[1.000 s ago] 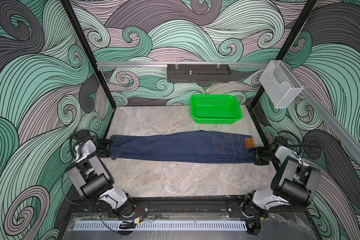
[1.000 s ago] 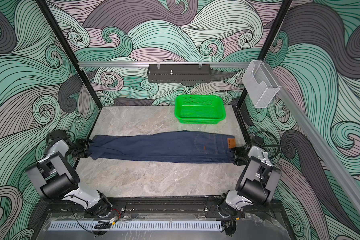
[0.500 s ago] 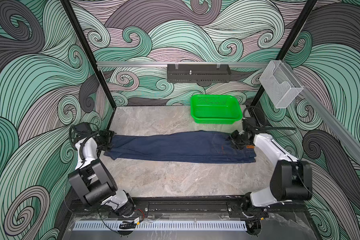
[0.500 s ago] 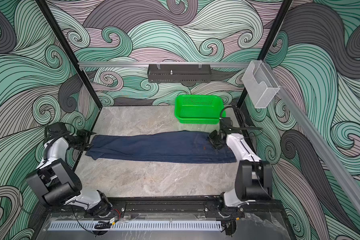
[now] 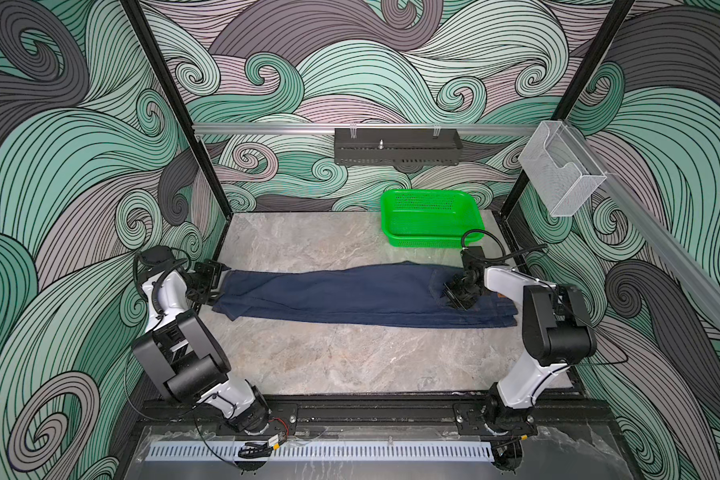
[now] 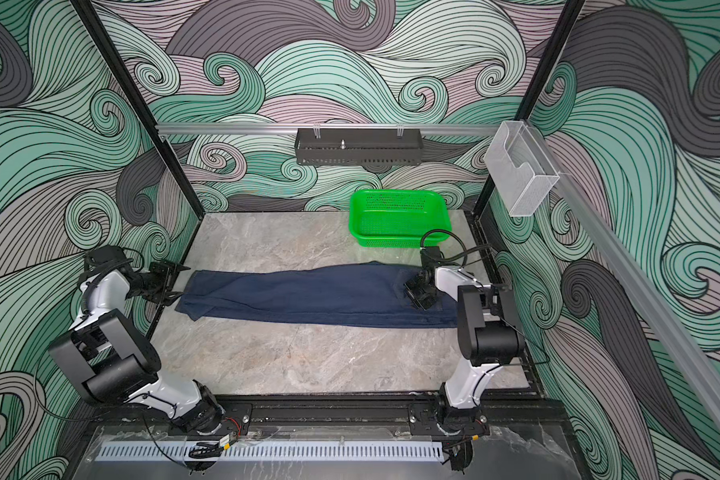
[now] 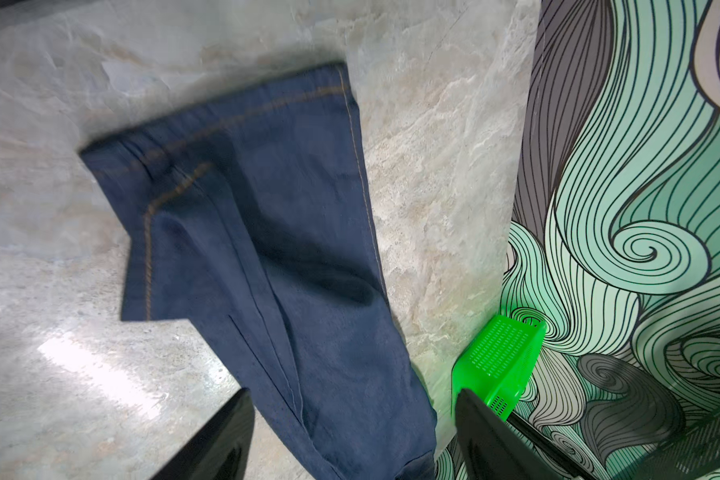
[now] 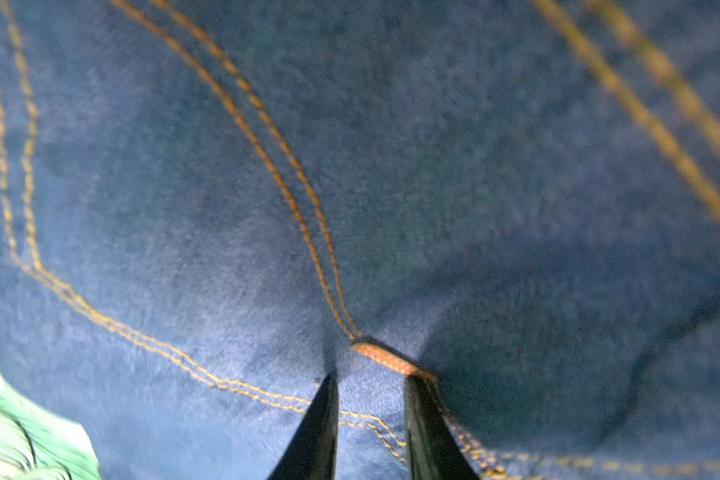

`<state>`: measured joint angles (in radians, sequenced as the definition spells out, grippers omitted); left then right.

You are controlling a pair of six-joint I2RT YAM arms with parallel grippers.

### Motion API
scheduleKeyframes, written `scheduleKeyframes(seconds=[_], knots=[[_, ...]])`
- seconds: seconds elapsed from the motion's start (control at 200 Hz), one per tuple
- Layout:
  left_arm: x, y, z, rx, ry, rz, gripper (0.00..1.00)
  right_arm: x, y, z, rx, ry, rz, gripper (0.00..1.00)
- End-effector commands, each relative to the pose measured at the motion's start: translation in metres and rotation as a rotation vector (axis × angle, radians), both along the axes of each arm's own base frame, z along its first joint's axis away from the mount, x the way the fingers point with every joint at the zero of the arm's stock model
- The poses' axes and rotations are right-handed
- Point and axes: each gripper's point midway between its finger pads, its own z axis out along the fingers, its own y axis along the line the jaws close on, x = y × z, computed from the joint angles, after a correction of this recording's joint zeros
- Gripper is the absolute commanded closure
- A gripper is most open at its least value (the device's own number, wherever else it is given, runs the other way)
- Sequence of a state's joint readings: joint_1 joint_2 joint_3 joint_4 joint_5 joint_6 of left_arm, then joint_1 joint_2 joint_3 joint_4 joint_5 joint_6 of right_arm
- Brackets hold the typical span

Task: Fold and stack the trousers
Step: 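Move the right gripper onto the seat seam near the waistband and pinch it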

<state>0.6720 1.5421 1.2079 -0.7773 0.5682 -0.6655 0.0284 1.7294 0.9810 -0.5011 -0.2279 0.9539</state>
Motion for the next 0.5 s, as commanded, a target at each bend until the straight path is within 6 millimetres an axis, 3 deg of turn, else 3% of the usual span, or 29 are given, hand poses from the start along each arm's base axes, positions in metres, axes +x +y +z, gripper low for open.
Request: scheduleKeyframes(seconds=[0.0,0.22,0.495], knots=[[-0.014,-0.002,-0.015,-0.022,0.079,-0.013,0.19,-0.036,-0.043,-0.017,-0.112,0.111,-0.085,0.68],[-0.014,-0.022,-0.041,-0.099,0.095,-0.017,0.08,-0.045,-0.066,-0.012,-0.100,0.101,-0.136,0.66],[0.000,-0.048,-0.073,-0.174,0.115,-0.010,0.07,-0.044,-0.076,0.001,-0.088,0.063,-0.144,0.66]])
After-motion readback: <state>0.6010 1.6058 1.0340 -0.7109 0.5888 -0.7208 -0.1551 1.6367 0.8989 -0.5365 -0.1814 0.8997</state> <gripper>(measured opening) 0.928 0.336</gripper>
